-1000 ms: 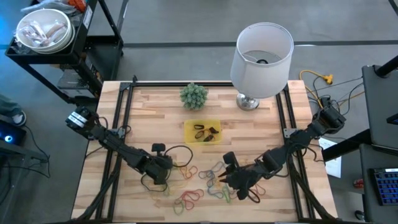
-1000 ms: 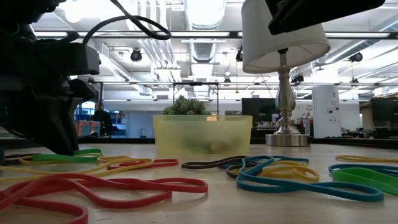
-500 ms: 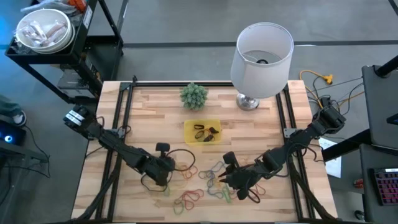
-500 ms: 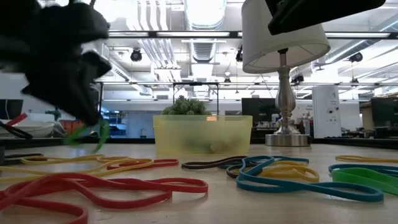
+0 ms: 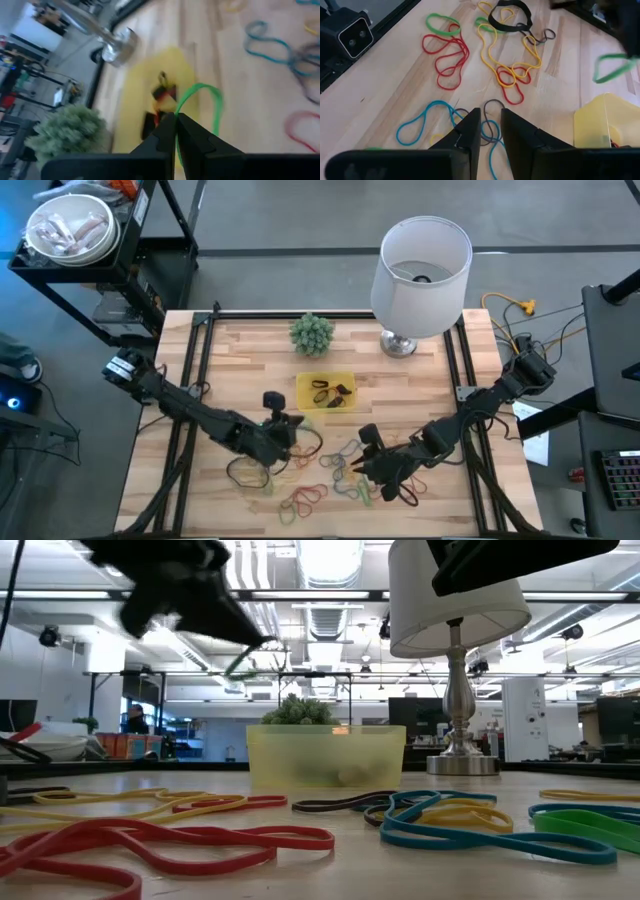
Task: Pick and place rubber bands into bin
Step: Put the green rubber band into the yellow bin
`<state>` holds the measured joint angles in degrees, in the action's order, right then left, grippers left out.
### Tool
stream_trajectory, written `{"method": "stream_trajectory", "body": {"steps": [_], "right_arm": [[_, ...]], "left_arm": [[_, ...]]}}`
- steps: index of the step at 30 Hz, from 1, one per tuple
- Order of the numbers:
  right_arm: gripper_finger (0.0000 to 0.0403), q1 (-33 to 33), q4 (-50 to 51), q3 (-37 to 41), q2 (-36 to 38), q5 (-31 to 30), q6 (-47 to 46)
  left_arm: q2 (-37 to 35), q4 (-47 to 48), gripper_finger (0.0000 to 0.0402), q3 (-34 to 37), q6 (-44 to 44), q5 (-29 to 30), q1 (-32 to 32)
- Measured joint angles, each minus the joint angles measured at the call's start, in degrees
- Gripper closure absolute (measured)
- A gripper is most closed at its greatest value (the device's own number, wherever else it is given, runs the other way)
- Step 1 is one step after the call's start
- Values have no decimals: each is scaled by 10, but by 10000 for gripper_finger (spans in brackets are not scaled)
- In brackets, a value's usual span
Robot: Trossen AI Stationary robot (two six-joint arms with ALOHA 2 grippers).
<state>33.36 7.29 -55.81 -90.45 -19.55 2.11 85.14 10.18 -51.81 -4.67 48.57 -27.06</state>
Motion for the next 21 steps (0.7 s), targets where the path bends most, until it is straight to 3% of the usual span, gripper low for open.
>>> {"method": "stream_trajectory", "body": {"steps": [5, 21], "right_arm": [[337, 0, 1, 0, 0, 0, -1], [340, 0, 7, 0, 0, 0, -2]], "left_arm": [[0, -53, 400, 5, -60, -21, 60], [3, -102, 400, 19, -78, -245, 248]]}}
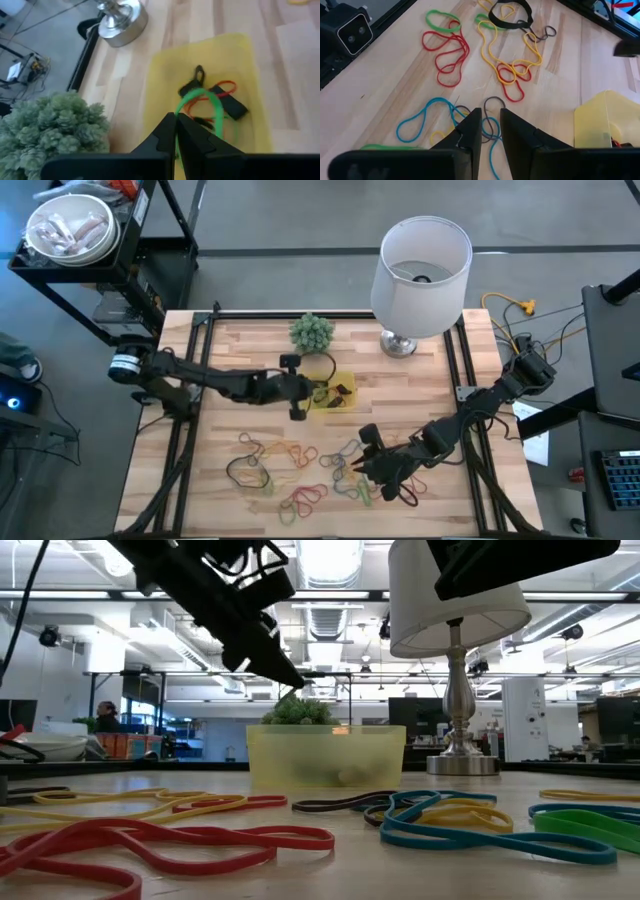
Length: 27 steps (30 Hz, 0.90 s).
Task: Pick and place rubber bands into bin
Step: Put the green rubber band into the yellow bin, then put the blue rubber band into the yellow bin
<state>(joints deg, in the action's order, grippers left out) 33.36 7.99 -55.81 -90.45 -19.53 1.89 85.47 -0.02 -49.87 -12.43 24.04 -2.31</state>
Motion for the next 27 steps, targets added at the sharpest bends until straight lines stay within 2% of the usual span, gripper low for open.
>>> {"method": "stream_trajectory", "body": {"steps": [15, 27], "right_arm": [[340, 0, 2, 0, 0, 0, 0], [344, 0, 12, 0, 0, 0, -13]], "left_arm": [[30, -16, 396, 7, -2, -33, 37], [44, -26, 306, 7, -3, -34, 37]]}}
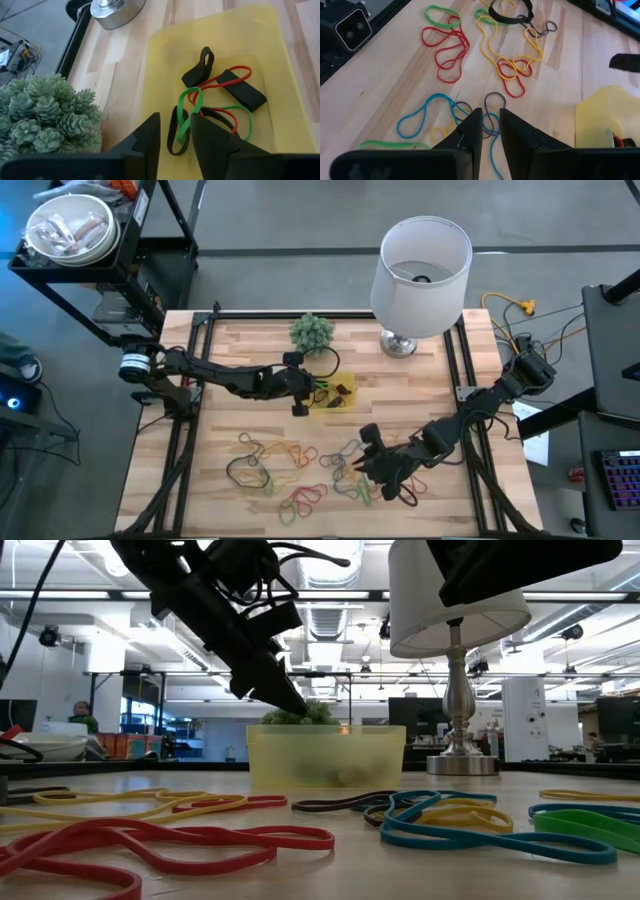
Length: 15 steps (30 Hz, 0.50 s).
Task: Pick and place rubber bands into bin
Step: Put the blue rubber band into the yellow bin
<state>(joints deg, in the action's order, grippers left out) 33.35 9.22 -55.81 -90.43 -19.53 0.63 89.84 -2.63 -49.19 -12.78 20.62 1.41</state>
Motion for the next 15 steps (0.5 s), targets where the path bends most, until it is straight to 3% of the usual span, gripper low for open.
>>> {"method": "stream_trajectory", "body": {"steps": [10, 15], "right_arm": [[342, 0, 111, 19, 0, -1, -172], [342, 0, 118, 41, 0, -1, -202]], "left_arm": [[-6, 20, 294, 0, 8, -3, -35], [-7, 18, 294, 0, 8, -3, -71]]}}
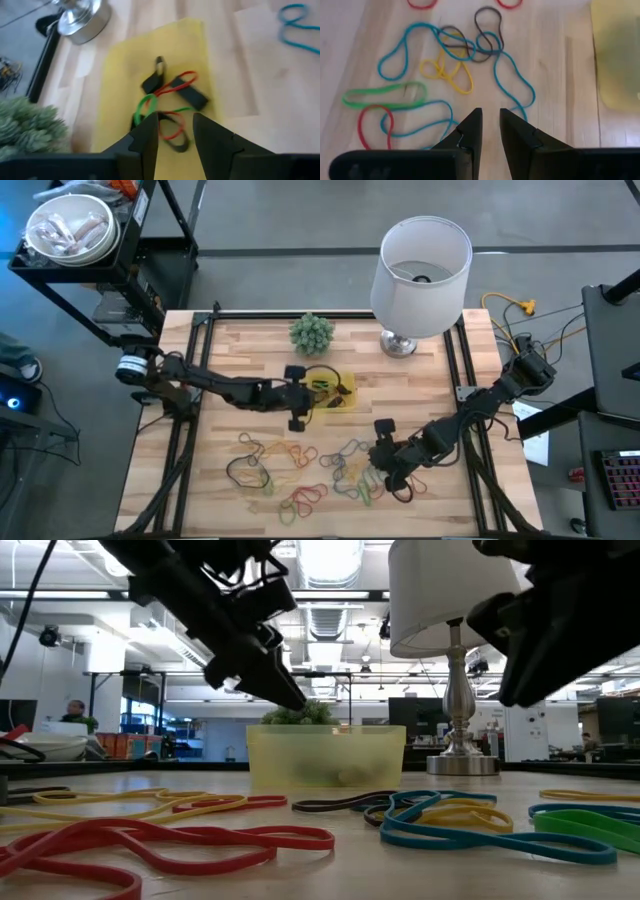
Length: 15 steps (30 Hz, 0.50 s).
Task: Pick and place rubber bands into bin
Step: Put the blue rubber band into the yellow bin
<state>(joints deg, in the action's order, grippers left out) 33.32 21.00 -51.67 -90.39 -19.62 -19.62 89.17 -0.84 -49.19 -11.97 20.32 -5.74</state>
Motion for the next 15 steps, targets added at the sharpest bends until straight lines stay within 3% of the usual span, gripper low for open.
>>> {"method": "stream_trajectory", "body": {"steps": [6, 15], "right_arm": [[342, -5, -61, 28, 0, -50, 9], [330, -14, -116, 68, -8, -54, -10]], "left_arm": [[-10, 23, 294, 0, -4, 0, -33], [-77, 94, 294, 0, 49, 0, -99]]}}
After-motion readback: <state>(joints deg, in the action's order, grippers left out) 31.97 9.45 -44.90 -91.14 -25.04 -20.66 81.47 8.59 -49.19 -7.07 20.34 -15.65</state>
